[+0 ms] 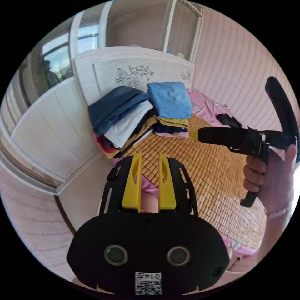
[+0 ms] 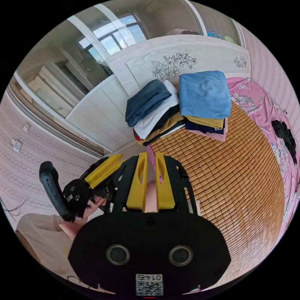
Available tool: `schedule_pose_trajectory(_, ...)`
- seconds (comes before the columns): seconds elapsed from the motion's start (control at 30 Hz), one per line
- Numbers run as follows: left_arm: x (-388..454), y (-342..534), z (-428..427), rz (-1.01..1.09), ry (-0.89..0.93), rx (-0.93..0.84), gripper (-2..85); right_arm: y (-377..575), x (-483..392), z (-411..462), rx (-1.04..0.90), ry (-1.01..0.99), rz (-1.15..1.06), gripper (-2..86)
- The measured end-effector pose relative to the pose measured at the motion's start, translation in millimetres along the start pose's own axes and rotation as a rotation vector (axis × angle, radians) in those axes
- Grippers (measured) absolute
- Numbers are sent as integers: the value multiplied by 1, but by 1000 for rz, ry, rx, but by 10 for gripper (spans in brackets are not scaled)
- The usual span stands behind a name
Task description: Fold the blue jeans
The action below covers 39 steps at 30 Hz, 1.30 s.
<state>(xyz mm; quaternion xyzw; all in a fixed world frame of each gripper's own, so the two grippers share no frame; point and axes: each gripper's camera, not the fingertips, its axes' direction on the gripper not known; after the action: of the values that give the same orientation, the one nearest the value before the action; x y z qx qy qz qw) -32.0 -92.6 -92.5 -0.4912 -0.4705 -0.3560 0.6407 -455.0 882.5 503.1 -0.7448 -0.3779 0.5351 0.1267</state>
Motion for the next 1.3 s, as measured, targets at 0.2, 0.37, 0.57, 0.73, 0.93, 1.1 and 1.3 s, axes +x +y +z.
schedule_pose_trajectory(0.2, 55, 63, -67, -55, -463, 88, 74, 16, -70, -3, 21, -40, -69, 10)
schedule_pose_trajectory(0.37, 88, 95, -82, -75, -474, 21, 73, 30, -86, -13, 77, -43, -71, 4)
schedule_pose_trajectory(0.57, 129, 126, -118, 4, -237, 66, 59, 40, -83, -25, 109, 58, 24, 2)
schedule_pose_trajectory(0.73, 223, 168, -187, 280, -630, 519, -3, 55, -68, -43, 187, 117, 55, 1)
schedule_pose_trajectory(0.93, 322, 237, -247, 309, -1093, 1314, -5, 70, -68, -54, 228, 203, 9, -1)
schedule_pose_trajectory(1.1, 358, 279, -257, 247, -1258, 1826, -6, 71, -83, -46, 229, 378, -34, -3)
schedule_pose_trajectory(1.3, 350, 271, -243, 268, -1288, 1815, -7, 56, -103, -16, 178, 479, -154, -8)
